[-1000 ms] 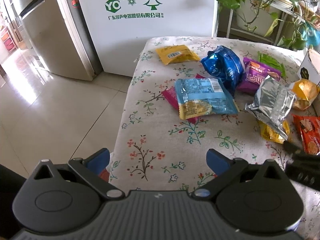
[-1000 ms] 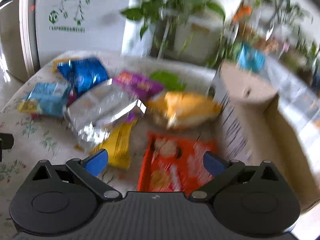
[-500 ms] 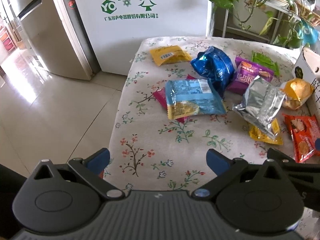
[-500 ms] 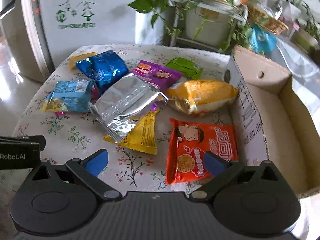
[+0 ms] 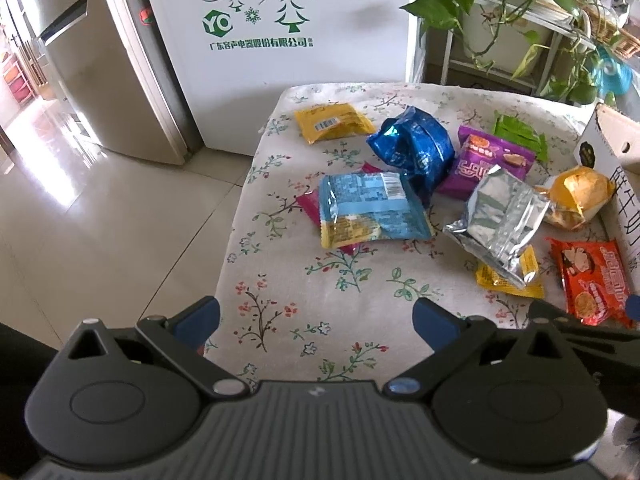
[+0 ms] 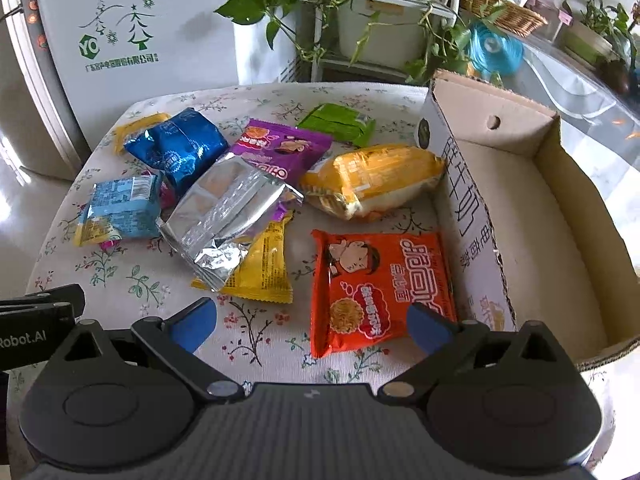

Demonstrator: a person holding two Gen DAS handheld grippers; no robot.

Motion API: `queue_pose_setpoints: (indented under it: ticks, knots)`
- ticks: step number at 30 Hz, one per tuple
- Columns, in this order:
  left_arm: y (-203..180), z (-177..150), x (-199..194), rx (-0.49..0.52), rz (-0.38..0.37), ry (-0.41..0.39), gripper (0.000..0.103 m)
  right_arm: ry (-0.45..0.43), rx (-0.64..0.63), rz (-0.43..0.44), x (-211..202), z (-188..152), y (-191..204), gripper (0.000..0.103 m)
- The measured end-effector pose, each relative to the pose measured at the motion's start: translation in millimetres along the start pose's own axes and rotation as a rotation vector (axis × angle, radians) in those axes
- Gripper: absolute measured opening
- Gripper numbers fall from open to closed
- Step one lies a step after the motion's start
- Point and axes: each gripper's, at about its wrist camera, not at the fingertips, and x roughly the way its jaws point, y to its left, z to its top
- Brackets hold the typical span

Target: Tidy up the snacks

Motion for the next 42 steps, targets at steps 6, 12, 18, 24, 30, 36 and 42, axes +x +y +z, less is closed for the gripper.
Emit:
queue_pose_setpoints:
  ticks: [6, 12, 18, 24, 30, 36, 42]
  knots:
    - [-2.3, 1.1, -8.6, 0.008, 0.009, -0.016, 0.102, 0.015, 0.030, -0.001, -3.7, 1.3, -2.8, 0.103]
    - [-2.5, 2.9, -15.2, 0.007, 0.016, -0.026, 0.102, -0.002, 0.039, -0.003, -9.3, 1.2, -4.0, 0.103]
    - [-4.9, 3.2, -16.2, 0.008, 0.018, -0.027, 0.102, 0.001, 0.045, -0.009, -9.9, 1.5, -6.0, 0.103]
    - [-7.8, 3.4, -17.9, 0.019, 0.030, -0.032, 0.102, 0.015, 0.046, -0.006, -9.0, 2.7, -6.6, 0.103]
    - [-11.8, 3.9, -20.1, 0.037, 0.054, -0.038, 0.102, 0.016, 0.039, -0.011, -9.2, 2.8, -6.5, 0.103]
    - [-11.6, 4.2, -20.1, 0.032, 0.049, -0.032, 0.101, 0.016, 0.037, -0.011, -9.6, 3.0, -7.8, 0.103]
    - [-12.3, 5.3, -20.0, 0.031, 0.049, -0.034, 0.101, 0.010, 0.037, -0.013, -9.6, 3.9, -6.9, 0.103]
